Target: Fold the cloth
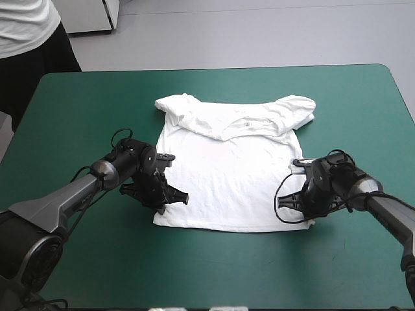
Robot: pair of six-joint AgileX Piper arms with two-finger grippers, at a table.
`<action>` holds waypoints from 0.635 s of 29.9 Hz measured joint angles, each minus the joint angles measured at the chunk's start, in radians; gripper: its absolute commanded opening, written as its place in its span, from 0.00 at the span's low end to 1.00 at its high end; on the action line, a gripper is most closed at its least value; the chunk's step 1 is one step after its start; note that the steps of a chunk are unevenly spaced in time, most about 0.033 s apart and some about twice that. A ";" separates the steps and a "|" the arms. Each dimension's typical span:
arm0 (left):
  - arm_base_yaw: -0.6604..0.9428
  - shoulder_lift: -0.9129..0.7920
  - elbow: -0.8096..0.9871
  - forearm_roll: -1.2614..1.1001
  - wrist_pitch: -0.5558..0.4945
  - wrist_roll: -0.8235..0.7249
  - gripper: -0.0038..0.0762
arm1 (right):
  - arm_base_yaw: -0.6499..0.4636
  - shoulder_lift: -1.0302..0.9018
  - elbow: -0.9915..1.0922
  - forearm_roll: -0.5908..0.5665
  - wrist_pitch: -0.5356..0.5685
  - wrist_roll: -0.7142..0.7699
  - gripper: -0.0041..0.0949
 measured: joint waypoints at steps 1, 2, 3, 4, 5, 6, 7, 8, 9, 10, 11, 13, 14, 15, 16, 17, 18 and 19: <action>0.000 -0.002 -0.006 0.004 0.005 0.002 0.04 | 0.001 -0.007 -0.002 -0.005 0.005 -0.002 0.02; 0.000 -0.005 -0.012 0.010 0.007 0.003 0.04 | 0.002 -0.017 -0.010 -0.010 0.018 -0.004 0.02; 0.000 -0.010 -0.028 0.022 0.000 0.006 0.04 | 0.002 -0.034 -0.030 -0.021 0.043 -0.008 0.02; 0.000 -0.019 -0.042 0.031 0.000 0.006 0.04 | 0.002 -0.057 -0.050 -0.029 0.060 -0.011 0.02; 0.000 -0.035 -0.065 0.043 0.008 0.007 0.04 | 0.002 -0.083 -0.082 -0.038 0.078 -0.016 0.02; 0.000 -0.057 -0.091 0.052 0.018 0.007 0.04 | 0.003 -0.108 -0.119 -0.044 0.096 -0.026 0.02; 0.000 -0.076 -0.120 0.059 0.028 0.008 0.04 | 0.003 -0.127 -0.151 -0.048 0.114 -0.032 0.02; 0.000 -0.101 -0.152 0.069 0.046 0.007 0.04 | 0.003 -0.148 -0.195 -0.053 0.130 -0.041 0.02; 0.000 -0.125 -0.186 0.079 0.063 0.007 0.04 | 0.003 -0.165 -0.242 -0.056 0.148 -0.051 0.02; 0.000 -0.147 -0.214 0.084 0.076 0.007 0.04 | 0.003 -0.175 -0.281 -0.058 0.163 -0.064 0.02; 0.000 -0.167 -0.252 0.093 0.091 0.007 0.04 | 0.003 -0.185 -0.332 -0.061 0.181 -0.074 0.02; 0.000 -0.196 -0.325 0.104 0.117 0.008 0.04 | 0.003 -0.193 -0.441 -0.069 0.218 -0.087 0.02; 0.000 -0.208 -0.370 0.104 0.131 0.008 0.04 | 0.003 -0.192 -0.497 -0.076 0.236 -0.091 0.02; 0.000 -0.217 -0.417 0.104 0.144 0.009 0.04 | 0.003 -0.192 -0.541 -0.082 0.251 -0.093 0.02; 0.000 -0.223 -0.457 0.104 0.154 0.009 0.04 | 0.004 -0.192 -0.596 -0.087 0.264 -0.094 0.02; 0.000 -0.228 -0.520 0.104 0.169 0.010 0.04 | 0.004 -0.192 -0.651 -0.095 0.275 -0.098 0.02; 0.000 -0.229 -0.564 0.112 0.181 0.012 0.04 | 0.004 -0.192 -0.706 -0.102 0.282 -0.103 0.02; 0.000 -0.229 -0.622 0.121 0.192 0.017 0.04 | 0.004 -0.192 -0.760 -0.107 0.289 -0.111 0.02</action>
